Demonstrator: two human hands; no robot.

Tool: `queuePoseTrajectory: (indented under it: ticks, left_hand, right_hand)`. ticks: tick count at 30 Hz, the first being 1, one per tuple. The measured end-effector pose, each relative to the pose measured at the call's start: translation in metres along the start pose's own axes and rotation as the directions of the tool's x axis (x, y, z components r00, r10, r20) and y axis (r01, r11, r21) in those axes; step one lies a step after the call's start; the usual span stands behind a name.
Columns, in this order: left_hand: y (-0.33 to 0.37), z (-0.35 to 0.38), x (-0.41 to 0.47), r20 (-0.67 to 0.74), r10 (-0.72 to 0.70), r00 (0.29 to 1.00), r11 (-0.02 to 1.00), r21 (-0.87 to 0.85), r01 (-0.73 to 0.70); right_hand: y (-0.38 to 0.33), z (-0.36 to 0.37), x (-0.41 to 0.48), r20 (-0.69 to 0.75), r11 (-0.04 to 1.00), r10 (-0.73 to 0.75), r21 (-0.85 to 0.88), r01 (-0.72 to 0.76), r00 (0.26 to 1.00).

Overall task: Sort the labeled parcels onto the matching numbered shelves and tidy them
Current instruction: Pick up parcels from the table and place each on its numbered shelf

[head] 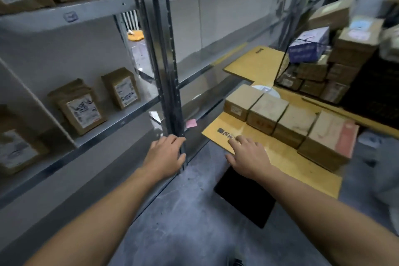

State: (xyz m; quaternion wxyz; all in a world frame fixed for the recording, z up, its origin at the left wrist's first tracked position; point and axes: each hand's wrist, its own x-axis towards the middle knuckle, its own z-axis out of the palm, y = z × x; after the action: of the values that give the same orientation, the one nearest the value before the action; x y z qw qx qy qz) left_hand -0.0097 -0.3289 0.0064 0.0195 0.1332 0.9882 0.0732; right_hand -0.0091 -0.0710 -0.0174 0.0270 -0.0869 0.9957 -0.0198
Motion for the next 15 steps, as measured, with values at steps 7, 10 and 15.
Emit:
queuePoseTrajectory:
  ticks: [7, 10, 15]
  left_hand:
    - [0.125, 0.018, 0.121, 0.015, 0.186, 0.983, 0.982, -0.028, -0.185]
    - [0.178, 0.028, 0.161, 0.014, 0.257, 0.966, 0.966, -0.029, -0.257]
    - [0.259, 0.048, 0.204, 0.069, 0.396, 0.916, 0.918, -0.072, -0.391]
  right_hand:
    - [0.146, -0.011, 0.008, -0.009, 0.973, 0.232, 0.007, -0.232, 0.973]
    - [0.201, -0.01, 0.002, -0.009, 0.947, 0.321, 0.034, -0.321, 0.947]
    - [0.273, -0.001, -0.021, -0.014, 0.873, 0.479, 0.113, -0.475, 0.878]
